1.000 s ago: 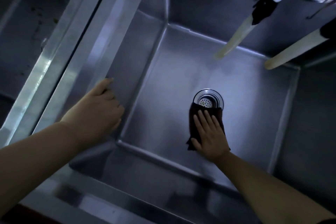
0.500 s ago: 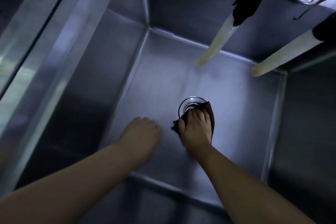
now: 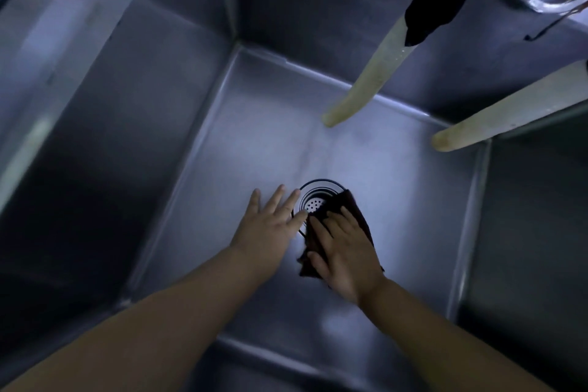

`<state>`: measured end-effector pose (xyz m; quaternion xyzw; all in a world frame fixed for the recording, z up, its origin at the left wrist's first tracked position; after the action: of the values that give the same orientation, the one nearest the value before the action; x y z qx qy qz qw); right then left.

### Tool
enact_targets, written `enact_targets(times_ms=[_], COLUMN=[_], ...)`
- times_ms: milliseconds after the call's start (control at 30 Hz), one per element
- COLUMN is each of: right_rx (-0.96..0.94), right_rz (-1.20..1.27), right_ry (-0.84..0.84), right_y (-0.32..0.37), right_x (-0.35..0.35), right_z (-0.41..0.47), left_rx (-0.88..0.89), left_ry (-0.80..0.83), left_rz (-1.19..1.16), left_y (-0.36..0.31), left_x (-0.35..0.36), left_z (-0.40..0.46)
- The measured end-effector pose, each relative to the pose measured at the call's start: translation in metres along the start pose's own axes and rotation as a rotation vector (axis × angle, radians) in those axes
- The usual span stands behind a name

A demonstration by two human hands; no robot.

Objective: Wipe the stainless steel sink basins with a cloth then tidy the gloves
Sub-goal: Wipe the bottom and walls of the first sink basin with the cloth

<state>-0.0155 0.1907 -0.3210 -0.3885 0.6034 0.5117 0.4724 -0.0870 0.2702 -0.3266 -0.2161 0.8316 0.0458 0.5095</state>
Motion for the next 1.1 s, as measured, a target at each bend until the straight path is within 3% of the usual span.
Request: enact_targets(times_ms=[167,300,533,667,933,1100], right_rx=[0.117,0.065,-0.084,-0.038,0.108,0.042], right_rz=[0.191,0.184,-0.25,-0.329,0.131,0.132], right_ry=[0.06,0.269,0.365,0.35,0.104,0.121], right_y=[-0.002,-0.01,0.002,0.008,-0.005,-0.008], right_x=[0.009,0.022,0.012,0.014,0.009,0.014], right_z=[0.022,0.018,0.023,0.026,0.017,0.019], left_rx=[-0.014,-0.012,-0.012,-0.002,-0.003,-0.003], left_ry=[0.036,0.054,0.094,0.099,0.077,0.066], left_rz=[-0.016,-0.006,0.052,0.093,0.077,0.072], left_y=[0.003,0.003,-0.002,-0.005,-0.002,-0.002], left_x=[0.004,0.003,-0.004,-0.004,-0.002,-0.002], left_z=[0.008,0.008,0.008,0.008,0.008,0.008])
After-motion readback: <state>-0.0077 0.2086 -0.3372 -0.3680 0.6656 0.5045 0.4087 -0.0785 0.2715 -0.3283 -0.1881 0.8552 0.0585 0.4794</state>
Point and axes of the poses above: each hand's wrist, its own z-axis towards the middle knuckle, its own x-axis out of the palm, y = z × x, the point moved 8 cm from there along z, towards the middle knuckle, and after that the axes turned 10 degrees about -y, right-handed, at the moved point
